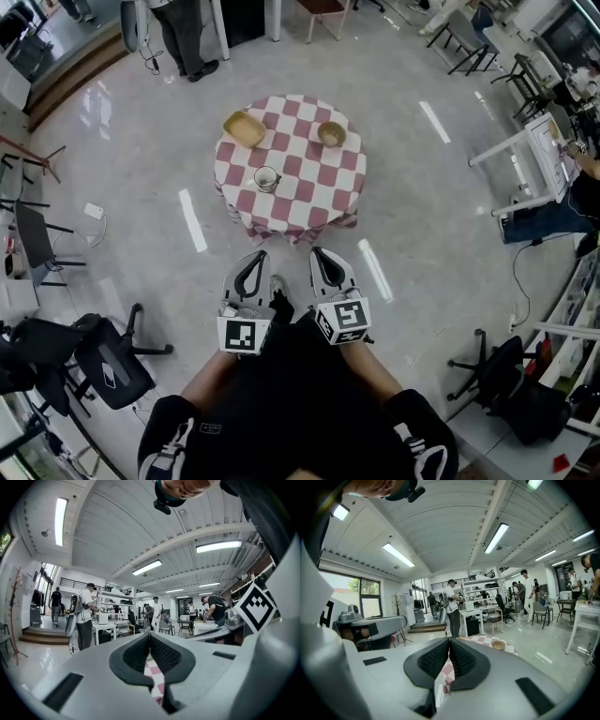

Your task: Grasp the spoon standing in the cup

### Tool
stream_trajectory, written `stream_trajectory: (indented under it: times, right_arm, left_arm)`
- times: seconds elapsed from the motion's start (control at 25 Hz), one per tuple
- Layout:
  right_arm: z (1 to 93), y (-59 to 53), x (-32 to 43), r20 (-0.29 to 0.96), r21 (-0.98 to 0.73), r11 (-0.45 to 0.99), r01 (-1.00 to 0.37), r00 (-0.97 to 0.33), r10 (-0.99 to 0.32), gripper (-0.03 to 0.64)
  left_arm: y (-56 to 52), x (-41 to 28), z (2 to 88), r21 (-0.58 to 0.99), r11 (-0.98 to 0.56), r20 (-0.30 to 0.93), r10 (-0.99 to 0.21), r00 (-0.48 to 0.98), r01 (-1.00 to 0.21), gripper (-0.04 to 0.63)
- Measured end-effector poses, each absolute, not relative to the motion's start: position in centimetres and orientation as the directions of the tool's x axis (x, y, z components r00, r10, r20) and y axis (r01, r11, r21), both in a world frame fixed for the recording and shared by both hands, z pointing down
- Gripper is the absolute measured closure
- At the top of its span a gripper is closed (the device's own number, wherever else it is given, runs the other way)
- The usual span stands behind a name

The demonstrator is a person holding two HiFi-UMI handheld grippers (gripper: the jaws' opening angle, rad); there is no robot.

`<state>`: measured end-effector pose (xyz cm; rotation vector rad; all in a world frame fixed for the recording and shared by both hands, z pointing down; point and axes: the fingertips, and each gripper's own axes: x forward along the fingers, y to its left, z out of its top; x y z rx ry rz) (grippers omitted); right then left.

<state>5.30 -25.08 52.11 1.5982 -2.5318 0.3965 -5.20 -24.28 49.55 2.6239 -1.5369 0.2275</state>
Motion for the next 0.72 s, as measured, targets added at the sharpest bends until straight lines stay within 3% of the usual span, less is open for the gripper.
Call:
stream_trajectory:
  times: [0.28, 0.44, 0.72]
  right_arm:
    - [52.4, -30.9, 4.9, 0.262, -0.154, 0.402, -0.903, -0.429, -0.864, 0.589]
    - [53.5, -34.6, 5.7, 0.275, -0.159, 0.397, -0.904, -0.426, -0.862, 0.589]
    - [54.9, -40.6, 6.5, 0.292, -0.175, 0.438, -0.882, -0.472, -0.832, 0.589]
  left_arm:
    - [-30.5, -5.5, 52.6, 0.0, -0.47, 0.227, -0.86, 0.458, -0.883, 0.586]
    - [-35.2, -4.8, 54.5, -0.068, -0.469, 0.192, -0.872, 0.45, -0.88, 0.585]
    - [-40.9, -3.2, 61.0, -0.094, -0.461, 0.295, -0.86, 0.417, -0.883, 0.584]
